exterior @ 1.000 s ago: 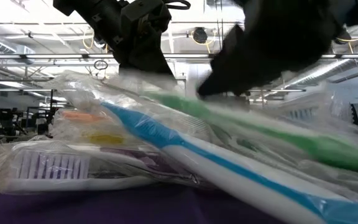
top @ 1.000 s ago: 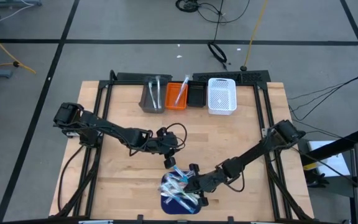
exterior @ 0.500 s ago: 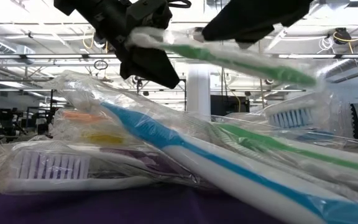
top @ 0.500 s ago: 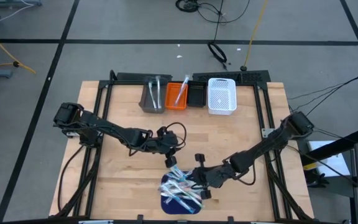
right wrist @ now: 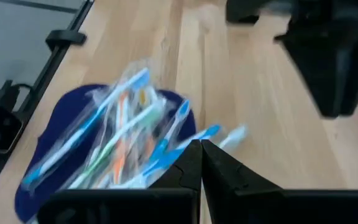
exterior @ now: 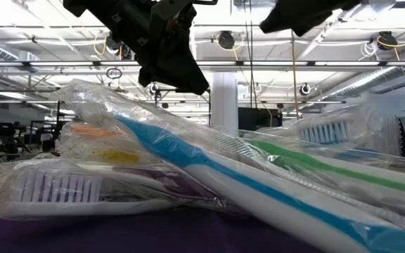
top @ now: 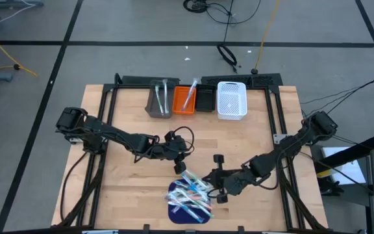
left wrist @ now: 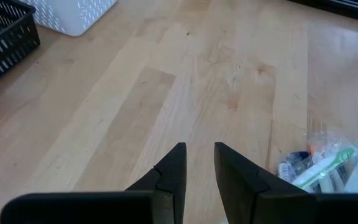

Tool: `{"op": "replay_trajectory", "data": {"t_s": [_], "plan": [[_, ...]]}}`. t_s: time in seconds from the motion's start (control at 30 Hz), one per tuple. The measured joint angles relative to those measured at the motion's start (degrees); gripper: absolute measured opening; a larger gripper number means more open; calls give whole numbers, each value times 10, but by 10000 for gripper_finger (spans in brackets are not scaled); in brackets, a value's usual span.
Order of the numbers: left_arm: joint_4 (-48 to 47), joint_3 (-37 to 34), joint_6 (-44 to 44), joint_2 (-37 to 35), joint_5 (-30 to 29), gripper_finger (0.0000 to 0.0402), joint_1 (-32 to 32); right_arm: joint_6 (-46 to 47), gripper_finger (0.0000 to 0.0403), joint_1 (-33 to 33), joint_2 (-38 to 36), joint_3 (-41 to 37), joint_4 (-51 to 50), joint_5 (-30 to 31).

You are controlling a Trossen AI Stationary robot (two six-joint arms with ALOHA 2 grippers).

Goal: Pick & Place Toothbrushes
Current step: Put the green toothbrush into the light black bin

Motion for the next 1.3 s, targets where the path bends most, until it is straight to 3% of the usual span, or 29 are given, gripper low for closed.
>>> {"op": "replay_trajectory", "data": {"t_s": [0.13, 0.27, 0.47, 0.83, 1.03, 1.3], "plan": [[0, 0, 0, 0, 0, 81, 0, 53, 2, -11, 3, -38, 9, -42], [3, 0, 0, 0, 0, 81, 0, 73, 23, -35, 9, -95, 79, -75], [3, 0, 0, 0, 0, 81, 0, 108, 89, -79, 9, -161, 192, -160], [3, 0, 2, 0, 0, 81, 0, 147, 198, -97, 71, -199, 355, -223], [3, 0, 2, 0, 0, 81, 0, 151, 219, -109, 106, -201, 378, -222], [3, 0, 2, 0, 0, 81, 0, 158, 216, -116, 114, -200, 402, -241]]}}
